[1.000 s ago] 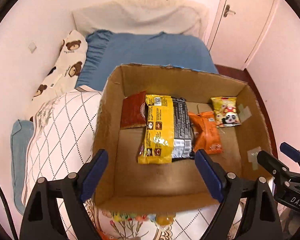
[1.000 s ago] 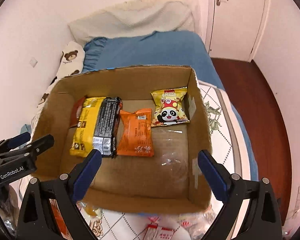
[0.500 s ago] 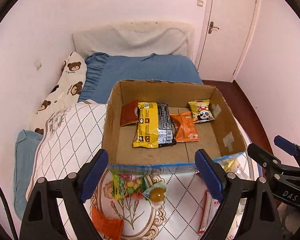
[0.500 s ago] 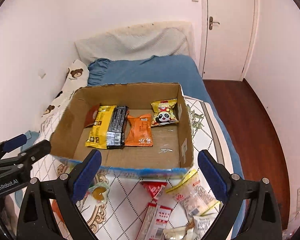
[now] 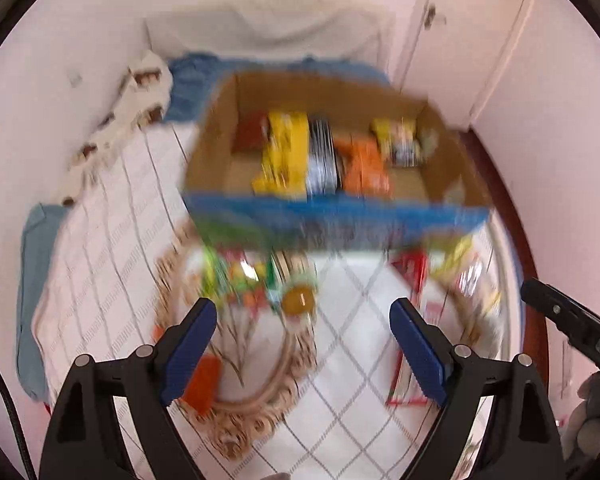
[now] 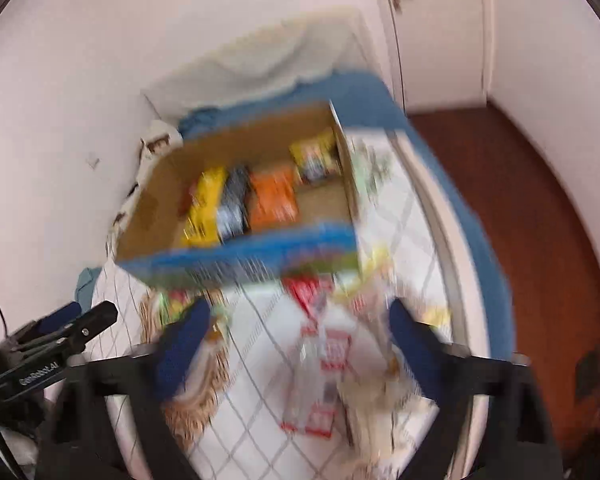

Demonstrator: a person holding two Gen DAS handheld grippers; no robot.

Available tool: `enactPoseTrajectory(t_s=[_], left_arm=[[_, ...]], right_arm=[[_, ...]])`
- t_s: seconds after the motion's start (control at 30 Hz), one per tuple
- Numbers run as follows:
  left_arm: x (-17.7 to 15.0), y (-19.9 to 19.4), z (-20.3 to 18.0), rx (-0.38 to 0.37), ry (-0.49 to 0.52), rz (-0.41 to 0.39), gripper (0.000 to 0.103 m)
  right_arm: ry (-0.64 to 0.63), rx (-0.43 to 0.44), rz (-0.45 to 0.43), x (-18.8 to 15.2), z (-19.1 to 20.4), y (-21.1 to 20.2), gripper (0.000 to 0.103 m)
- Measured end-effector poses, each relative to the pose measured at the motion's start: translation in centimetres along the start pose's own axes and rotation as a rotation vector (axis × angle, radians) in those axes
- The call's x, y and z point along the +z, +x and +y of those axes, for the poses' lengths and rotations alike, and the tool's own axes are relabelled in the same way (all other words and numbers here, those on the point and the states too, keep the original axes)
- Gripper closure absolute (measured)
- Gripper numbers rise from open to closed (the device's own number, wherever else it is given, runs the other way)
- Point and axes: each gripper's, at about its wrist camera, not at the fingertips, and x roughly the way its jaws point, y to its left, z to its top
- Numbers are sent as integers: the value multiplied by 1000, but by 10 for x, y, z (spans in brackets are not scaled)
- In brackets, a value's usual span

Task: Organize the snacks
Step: 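Grasp the red-white spicy strip packet with the left tool while the right tool grasps the white bread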

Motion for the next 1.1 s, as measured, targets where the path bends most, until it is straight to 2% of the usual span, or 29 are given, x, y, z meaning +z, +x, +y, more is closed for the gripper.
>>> enactPoseTrajectory(t_s=[0.23, 0.37, 0.5, 0.57, 0.63, 0.8, 0.9, 0.93, 1.0, 1.07, 1.1], left_arm=[[-39, 68, -42, 7, 100, 212, 14], [-47, 88, -68, 22, 164, 256, 14], [-49, 108, -91, -4, 195, 345, 14], [-48, 115, -103, -8, 211, 370, 14], [-47, 121, -118, -15, 239, 386, 14], [-48, 156, -162, -2, 321, 485, 14], [-49, 171, -178, 41, 362, 484, 15], [-48, 171, -180, 52, 366, 458, 19], [-47, 167, -177, 61, 360, 440, 41], [-44, 159, -165, 39, 335, 431, 51], [-45, 155, -157, 32, 323, 431, 51]], right_arm=[[109, -10, 217, -70, -56, 55, 42], [109, -47, 294, -104, -69, 81, 42], [107, -55, 311, -124, -82, 108, 45], [102, -52, 307, -130, -88, 110, 50], [108, -40, 310, -137, -93, 105, 50], [133, -41, 345, -160, -104, 96, 50], [148, -37, 346, -166, -108, 98, 46], [151, -38, 354, -166, -109, 102, 44], [174, -35, 367, -165, -111, 109, 42], [173, -34, 367, -165, -112, 112, 42], [169, -36, 361, -166, -112, 111, 42]])
